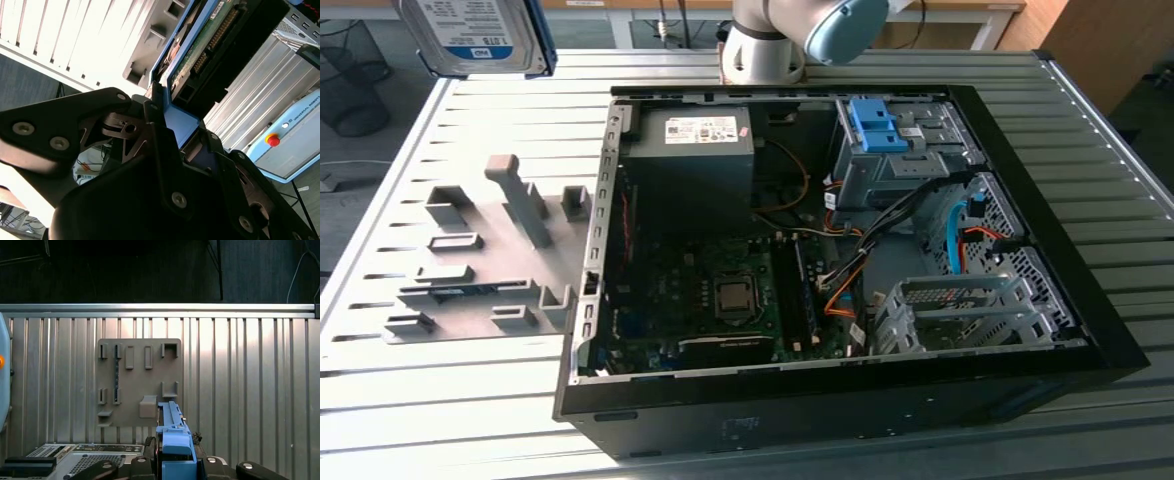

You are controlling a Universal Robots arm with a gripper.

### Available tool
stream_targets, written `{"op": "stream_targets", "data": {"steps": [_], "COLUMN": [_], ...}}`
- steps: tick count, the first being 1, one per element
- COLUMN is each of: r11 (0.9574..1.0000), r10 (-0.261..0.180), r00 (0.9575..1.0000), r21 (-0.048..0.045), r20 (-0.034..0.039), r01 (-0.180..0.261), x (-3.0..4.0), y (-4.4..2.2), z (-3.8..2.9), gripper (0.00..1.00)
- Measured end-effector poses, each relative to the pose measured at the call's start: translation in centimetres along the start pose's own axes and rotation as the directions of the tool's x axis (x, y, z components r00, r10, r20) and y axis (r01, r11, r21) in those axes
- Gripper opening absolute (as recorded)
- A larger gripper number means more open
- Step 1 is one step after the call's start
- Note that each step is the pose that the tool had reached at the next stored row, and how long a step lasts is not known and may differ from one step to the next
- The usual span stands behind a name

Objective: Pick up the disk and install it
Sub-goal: 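Pick up the disk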

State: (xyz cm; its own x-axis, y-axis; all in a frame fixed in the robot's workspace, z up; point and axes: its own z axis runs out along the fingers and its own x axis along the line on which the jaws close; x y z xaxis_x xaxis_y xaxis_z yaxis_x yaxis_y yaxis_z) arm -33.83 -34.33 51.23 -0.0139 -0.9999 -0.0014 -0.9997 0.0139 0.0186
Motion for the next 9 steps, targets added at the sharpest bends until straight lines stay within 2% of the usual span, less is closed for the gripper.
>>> {"op": "stream_targets", "data": {"steps": [9], "r11": [1.0000], "r10": [0.000], "r00": [1.0000], "r21": [0.0001], "r20": [0.0000], "r01": [0.000], "x": [-0.01], "y": [-0.74], "z": [-0.01], "gripper": [0.36]}}
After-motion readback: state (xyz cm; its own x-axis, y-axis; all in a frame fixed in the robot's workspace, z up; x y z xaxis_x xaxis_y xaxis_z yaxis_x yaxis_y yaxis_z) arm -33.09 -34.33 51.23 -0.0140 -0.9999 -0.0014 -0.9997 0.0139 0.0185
